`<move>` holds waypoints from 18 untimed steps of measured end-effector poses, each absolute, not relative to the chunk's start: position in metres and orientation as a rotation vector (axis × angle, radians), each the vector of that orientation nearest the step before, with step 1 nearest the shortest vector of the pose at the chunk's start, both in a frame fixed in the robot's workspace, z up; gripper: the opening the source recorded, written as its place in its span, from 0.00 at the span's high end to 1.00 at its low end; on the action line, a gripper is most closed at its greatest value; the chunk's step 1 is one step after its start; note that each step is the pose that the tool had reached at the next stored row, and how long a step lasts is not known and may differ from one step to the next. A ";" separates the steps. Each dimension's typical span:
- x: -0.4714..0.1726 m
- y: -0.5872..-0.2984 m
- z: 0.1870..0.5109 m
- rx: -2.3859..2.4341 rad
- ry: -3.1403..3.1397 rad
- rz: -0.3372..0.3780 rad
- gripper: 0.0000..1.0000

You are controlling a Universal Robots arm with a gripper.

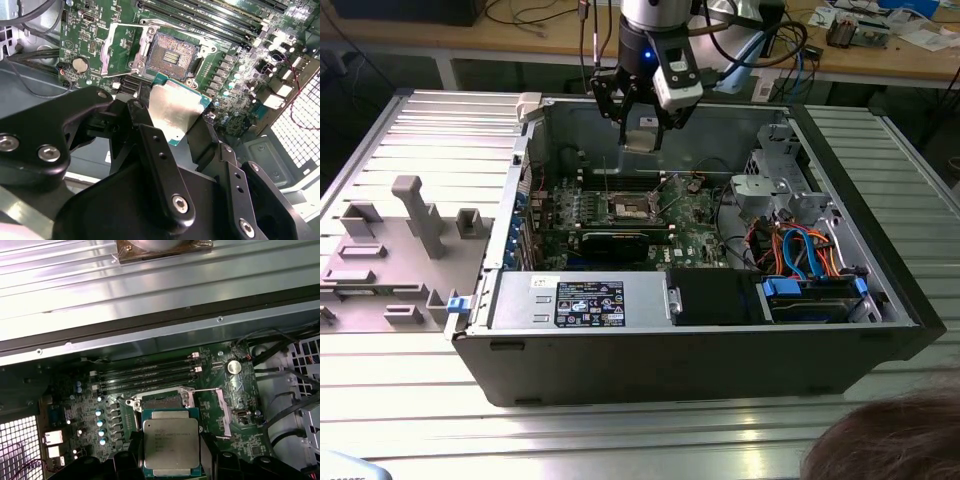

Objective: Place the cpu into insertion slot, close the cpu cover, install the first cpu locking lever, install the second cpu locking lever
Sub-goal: 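Place the cpu into insertion slot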

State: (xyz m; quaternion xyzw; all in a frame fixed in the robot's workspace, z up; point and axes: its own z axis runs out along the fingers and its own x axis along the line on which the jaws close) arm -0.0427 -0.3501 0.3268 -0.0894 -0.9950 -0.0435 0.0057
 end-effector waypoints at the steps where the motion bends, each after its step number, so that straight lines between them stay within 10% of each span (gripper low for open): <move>1: -0.043 -0.350 0.327 -0.284 -3.114 -0.136 0.45; 18: -0.043 -0.350 0.325 -0.354 -3.109 -0.136 0.45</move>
